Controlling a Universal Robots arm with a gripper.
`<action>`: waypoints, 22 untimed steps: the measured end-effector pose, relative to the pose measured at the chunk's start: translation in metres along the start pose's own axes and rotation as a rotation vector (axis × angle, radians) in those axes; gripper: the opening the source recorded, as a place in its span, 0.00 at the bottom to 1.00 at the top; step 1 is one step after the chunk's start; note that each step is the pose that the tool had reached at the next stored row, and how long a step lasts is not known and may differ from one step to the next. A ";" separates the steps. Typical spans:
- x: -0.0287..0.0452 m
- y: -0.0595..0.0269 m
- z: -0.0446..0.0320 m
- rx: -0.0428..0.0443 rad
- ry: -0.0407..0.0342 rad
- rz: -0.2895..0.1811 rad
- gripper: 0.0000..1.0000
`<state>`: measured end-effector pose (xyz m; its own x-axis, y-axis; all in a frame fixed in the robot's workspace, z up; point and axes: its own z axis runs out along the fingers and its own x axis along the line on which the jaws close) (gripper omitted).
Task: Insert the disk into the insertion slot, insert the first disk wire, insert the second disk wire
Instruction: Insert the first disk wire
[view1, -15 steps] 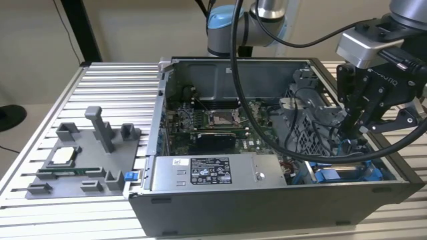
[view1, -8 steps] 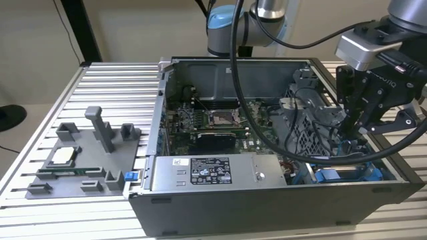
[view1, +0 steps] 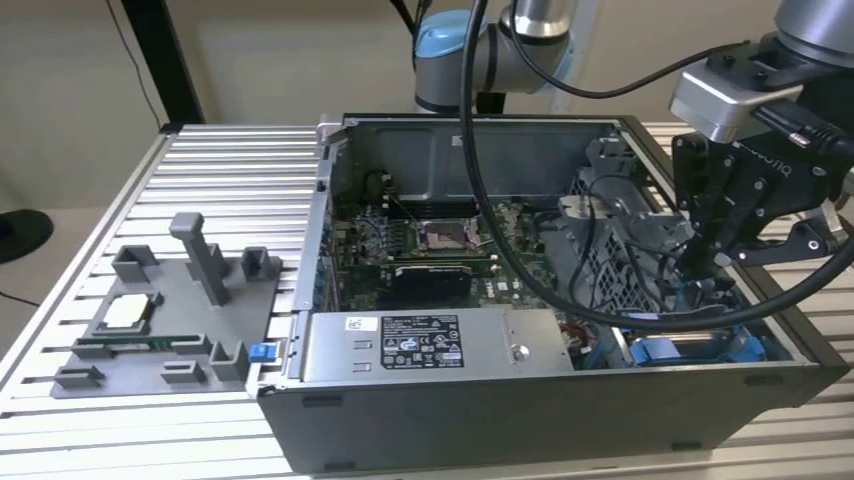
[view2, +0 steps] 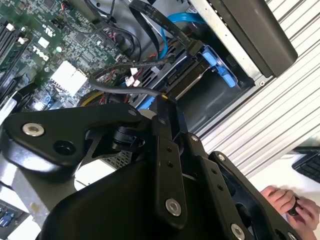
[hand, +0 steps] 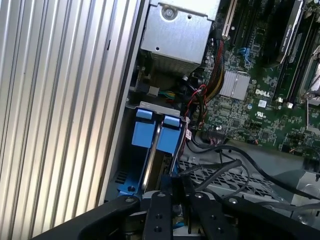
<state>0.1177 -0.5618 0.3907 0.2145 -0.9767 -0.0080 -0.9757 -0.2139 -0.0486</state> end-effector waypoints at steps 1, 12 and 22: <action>0.0000 0.0000 -0.0001 0.0000 0.0000 0.000 0.00; 0.0003 -0.0003 -0.0008 -0.0059 -0.0013 0.001 0.00; 0.0117 -0.0076 -0.0003 -0.0090 -0.0018 0.002 0.00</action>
<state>0.1276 -0.5716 0.3913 0.2126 -0.9771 -0.0100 -0.9765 -0.2120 -0.0396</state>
